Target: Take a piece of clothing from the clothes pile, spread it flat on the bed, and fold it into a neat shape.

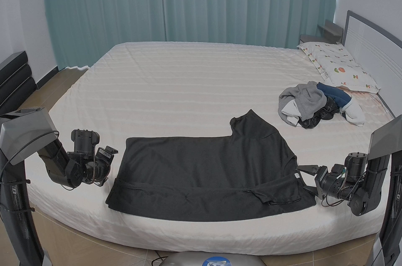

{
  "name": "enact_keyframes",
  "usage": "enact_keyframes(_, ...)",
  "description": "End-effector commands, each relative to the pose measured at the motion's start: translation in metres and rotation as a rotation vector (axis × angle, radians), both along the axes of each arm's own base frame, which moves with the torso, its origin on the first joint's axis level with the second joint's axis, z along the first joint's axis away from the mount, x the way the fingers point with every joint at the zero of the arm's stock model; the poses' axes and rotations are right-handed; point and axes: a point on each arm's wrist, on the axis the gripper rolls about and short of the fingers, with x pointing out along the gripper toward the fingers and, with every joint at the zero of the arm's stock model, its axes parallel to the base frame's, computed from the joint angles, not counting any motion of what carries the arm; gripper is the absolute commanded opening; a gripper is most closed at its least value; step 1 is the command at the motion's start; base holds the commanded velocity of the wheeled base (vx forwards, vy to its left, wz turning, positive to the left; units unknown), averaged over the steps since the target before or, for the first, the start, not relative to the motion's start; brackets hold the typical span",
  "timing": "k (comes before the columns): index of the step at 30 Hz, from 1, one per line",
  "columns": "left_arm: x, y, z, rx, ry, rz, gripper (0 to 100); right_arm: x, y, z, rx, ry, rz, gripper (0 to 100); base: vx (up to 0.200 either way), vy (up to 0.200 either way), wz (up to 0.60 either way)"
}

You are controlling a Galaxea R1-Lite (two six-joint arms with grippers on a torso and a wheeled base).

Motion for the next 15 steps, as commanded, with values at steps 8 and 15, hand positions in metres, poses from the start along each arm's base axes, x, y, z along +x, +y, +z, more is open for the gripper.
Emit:
enact_keyframes(8, -0.014, 0.003, 0.001, -0.054, 0.027, -0.067, 100, -0.001, 0.005, 0.003, -0.051, -0.030, 0.021, 100, 0.000, 0.000, 0.00)
enact_keyframes(15, -0.015, 0.002, -0.002, -0.040, 0.034, -0.081, 100, -0.012, 0.024, 0.011, -0.100, -0.055, 0.064, 100, 0.000, 0.000, 0.00)
